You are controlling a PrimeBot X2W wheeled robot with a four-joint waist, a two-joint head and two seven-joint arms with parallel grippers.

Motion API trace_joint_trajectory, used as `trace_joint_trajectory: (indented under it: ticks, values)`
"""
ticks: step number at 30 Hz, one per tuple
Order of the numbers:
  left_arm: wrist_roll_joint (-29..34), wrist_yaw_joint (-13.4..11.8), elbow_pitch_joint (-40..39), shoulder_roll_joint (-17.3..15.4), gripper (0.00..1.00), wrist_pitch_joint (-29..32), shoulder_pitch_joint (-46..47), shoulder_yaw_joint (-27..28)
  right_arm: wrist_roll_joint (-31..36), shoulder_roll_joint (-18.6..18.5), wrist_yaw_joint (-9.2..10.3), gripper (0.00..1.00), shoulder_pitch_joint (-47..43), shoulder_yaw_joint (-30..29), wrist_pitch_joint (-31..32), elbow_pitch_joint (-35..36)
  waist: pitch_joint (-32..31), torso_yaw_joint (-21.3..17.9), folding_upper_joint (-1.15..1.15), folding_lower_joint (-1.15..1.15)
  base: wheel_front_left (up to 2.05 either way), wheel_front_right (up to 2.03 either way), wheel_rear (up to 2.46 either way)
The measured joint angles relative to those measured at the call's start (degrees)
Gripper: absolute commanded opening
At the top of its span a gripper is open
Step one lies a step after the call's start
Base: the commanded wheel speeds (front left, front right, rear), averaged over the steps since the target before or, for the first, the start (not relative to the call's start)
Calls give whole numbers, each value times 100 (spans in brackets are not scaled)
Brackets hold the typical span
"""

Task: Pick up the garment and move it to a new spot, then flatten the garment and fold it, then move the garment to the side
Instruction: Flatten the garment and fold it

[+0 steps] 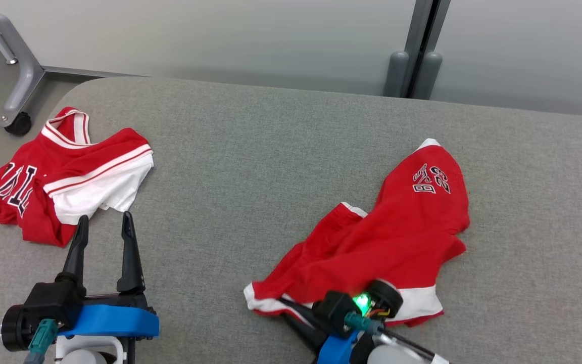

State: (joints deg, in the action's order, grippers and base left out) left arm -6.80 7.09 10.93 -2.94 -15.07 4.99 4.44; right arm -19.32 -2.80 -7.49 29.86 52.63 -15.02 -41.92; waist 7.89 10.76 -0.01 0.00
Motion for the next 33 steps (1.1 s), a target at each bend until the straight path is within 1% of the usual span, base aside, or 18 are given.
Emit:
trace_joint_trajectory:
  ticks: [2,3,4,5,7,10,14,17,21,24,27,30,33]
  values:
    - [-10,-1,8,0,100,0,-2,8,-8,4,0,0,-249,90,-1,98,-6,-11,0,0,0,0,0]
    - [-10,-3,8,0,100,0,-12,19,4,1,0,20,-331,112,0,116,-10,-29,0,0,0,0,0]
    - [-10,-4,12,-1,100,0,-20,29,21,-3,0,49,-402,121,0,164,-20,-50,0,0,0,0,0]
    - [-10,-5,16,0,100,0,-26,33,22,-2,0,100,-464,108,-1,231,-29,-73,0,0,0,0,0]
    - [-8,-5,22,-1,100,0,-49,44,55,0,0,100,-573,15,-1,359,-58,-127,0,0,0,0,0]
    - [32,-4,52,2,100,0,-123,54,169,2,0,100,-710,-342,-1,633,-124,-223,0,0,0,0,0]
    - [34,-4,49,0,100,0,-153,65,369,-44,0,100,-956,-1095,-2,1124,-221,-364,0,0,0,0,0]
    - [35,-4,46,0,100,0,-203,81,560,-197,0,100,-1170,-1744,-2,1534,-260,-476,0,0,0,0,0]
    - [44,-4,12,1,100,0,-227,89,827,-433,0,100,-1244,-2679,-2,1868,-249,-600,0,0,0,0,0]
    - [68,-3,11,2,100,0,-227,74,1029,-572,0,100,-1156,-3263,-2,1878,-227,-649,1,1,0,0,0]
    - [71,-2,9,1,100,0,-225,58,1199,-642,0,100,-877,-3662,-3,1737,-190,-677,0,0,0,0,0]
    - [70,-1,7,2,100,0,-204,30,1346,-697,0,100,-541,-3898,-2,1445,-116,-673,1,1,0,0,0]
    - [67,0,-5,-1,100,0,-108,13,1490,-733,0,100,-98,-4002,27,1133,-16,-652,1,1,0,0,0]
